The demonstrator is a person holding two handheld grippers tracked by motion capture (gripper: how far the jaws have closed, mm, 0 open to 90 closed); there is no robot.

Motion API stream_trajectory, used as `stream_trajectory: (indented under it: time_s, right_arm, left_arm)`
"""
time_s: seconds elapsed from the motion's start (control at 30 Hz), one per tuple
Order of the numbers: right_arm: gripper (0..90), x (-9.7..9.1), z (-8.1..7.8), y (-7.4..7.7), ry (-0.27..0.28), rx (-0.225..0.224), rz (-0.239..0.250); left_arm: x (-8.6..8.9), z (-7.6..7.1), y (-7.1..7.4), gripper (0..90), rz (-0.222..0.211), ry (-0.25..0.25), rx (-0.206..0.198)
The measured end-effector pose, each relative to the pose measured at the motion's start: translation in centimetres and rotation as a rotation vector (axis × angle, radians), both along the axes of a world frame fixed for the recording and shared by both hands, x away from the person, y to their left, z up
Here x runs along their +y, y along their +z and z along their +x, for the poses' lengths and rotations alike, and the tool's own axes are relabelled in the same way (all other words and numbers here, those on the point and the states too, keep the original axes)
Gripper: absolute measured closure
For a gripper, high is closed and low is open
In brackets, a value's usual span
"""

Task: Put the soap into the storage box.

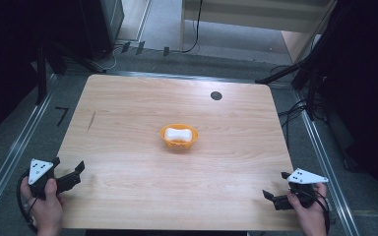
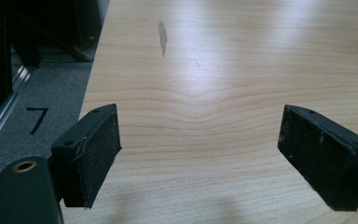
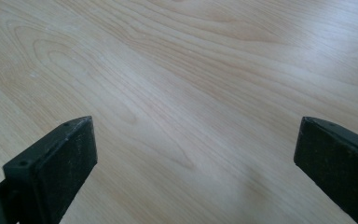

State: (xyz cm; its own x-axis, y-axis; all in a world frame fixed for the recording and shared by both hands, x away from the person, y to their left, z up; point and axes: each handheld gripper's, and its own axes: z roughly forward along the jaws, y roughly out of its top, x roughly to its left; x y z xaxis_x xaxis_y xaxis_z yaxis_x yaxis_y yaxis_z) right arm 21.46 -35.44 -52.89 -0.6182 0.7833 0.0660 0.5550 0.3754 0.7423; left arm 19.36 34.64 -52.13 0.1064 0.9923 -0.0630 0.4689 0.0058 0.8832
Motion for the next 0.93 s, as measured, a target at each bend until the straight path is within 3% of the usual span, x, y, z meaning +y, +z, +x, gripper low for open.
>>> stream_trajectory:
  time_s: [0.27, 0.53, 0.63, 0.93]
  right_arm:
    - [0.0, -1.6, -1.3, -0.5, -0.043, -0.012, 0.028]
    - [0.0, -2.7, -2.9, -1.4, -0.100, -0.049, 0.100]
    - [0.0, -2.9, -3.2, -2.0, -0.137, -0.069, 0.153]
    - [0.0, -2.7, -3.1, -2.3, -0.162, -0.091, 0.135]
  left_arm:
    - [0.0, 0.0, 0.0, 13.4, 0.001, 0.000, 0.002]
    - [0.0, 0.1, 0.0, 13.3, -0.002, 0.002, 0.001]
    - [0.0, 0.1, 0.0, 13.3, 0.000, 0.000, 0.003]
    - [-0.1, 0.1, 0.0, 13.3, 0.004, 0.002, 0.007]
